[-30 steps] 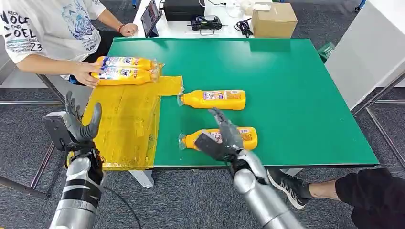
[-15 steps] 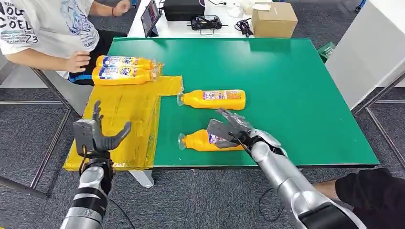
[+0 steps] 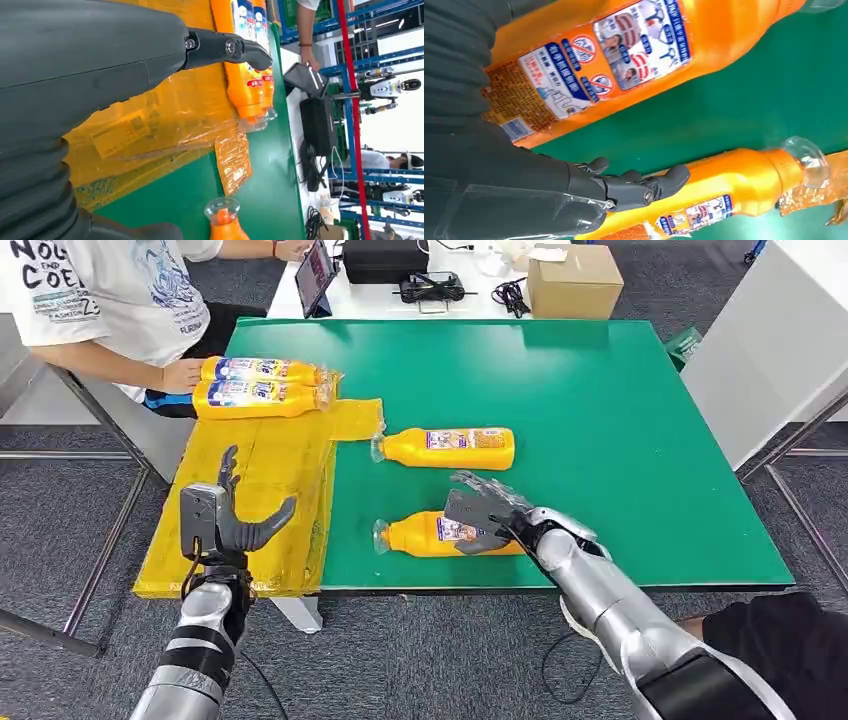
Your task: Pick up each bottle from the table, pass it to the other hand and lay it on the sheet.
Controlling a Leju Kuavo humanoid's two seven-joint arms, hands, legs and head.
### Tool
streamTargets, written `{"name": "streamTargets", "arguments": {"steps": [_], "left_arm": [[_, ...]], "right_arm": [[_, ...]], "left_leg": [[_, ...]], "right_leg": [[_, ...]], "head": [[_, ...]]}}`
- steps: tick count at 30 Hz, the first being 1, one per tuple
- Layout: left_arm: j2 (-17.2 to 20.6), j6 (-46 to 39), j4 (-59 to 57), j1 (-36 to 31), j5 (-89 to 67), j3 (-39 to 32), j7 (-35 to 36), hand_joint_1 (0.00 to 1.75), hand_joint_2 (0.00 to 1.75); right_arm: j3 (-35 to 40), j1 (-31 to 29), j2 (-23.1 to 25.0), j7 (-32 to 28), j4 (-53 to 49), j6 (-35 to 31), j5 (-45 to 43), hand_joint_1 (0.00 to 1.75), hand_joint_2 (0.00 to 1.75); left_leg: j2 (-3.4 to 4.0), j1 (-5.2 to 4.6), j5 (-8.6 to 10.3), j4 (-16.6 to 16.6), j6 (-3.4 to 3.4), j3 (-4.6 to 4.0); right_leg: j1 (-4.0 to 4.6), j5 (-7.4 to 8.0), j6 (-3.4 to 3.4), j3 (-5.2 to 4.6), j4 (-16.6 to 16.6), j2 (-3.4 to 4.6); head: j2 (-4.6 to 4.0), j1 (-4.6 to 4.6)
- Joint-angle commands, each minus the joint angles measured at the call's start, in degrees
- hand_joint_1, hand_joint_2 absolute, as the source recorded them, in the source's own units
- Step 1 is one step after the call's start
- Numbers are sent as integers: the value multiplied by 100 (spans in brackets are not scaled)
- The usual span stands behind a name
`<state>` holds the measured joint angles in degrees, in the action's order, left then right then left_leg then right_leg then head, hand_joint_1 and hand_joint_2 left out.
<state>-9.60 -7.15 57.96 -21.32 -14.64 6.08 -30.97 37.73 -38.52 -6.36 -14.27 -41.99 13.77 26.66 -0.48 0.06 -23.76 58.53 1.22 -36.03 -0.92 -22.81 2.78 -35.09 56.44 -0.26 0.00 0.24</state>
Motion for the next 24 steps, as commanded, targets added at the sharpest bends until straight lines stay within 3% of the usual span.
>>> {"name": "streamTargets", "arguments": {"steps": [1, 7, 14, 24], "left_arm": [[66, 46, -414, -236, 10, 177, 3, 0, 175], [34, 93, -567, -310, 64, 241, 6, 0, 175], [22, 115, -561, -298, 112, 278, 44, 0, 175], [-56, 103, -363, -163, 247, 312, 112, 0, 175]], "right_arm": [[719, -418, -470, 50, -163, 397, -71, 0, 175], [1482, -546, -678, 43, -215, 735, 0, 0, 175], [1797, -622, -685, 99, -87, 742, 19, 0, 175], [2719, -1054, -563, 590, 192, 842, 431, 0, 175]], "left_leg": [[-1, 1, -9, 5, -6, 16], [5, 4, -16, 6, -8, 30], [5, 1, -12, 3, -8, 22], [11, 0, -8, 2, -4, 13]], "right_leg": [[2, -10, -11, 16, 6, -3], [5, -14, -15, 31, 3, 2], [2, -11, -14, 21, 5, 4], [1, -5, -8, 11, 2, 10]], "head": [[0, 0], [0, 0], [0, 0], [0, 4]]}}
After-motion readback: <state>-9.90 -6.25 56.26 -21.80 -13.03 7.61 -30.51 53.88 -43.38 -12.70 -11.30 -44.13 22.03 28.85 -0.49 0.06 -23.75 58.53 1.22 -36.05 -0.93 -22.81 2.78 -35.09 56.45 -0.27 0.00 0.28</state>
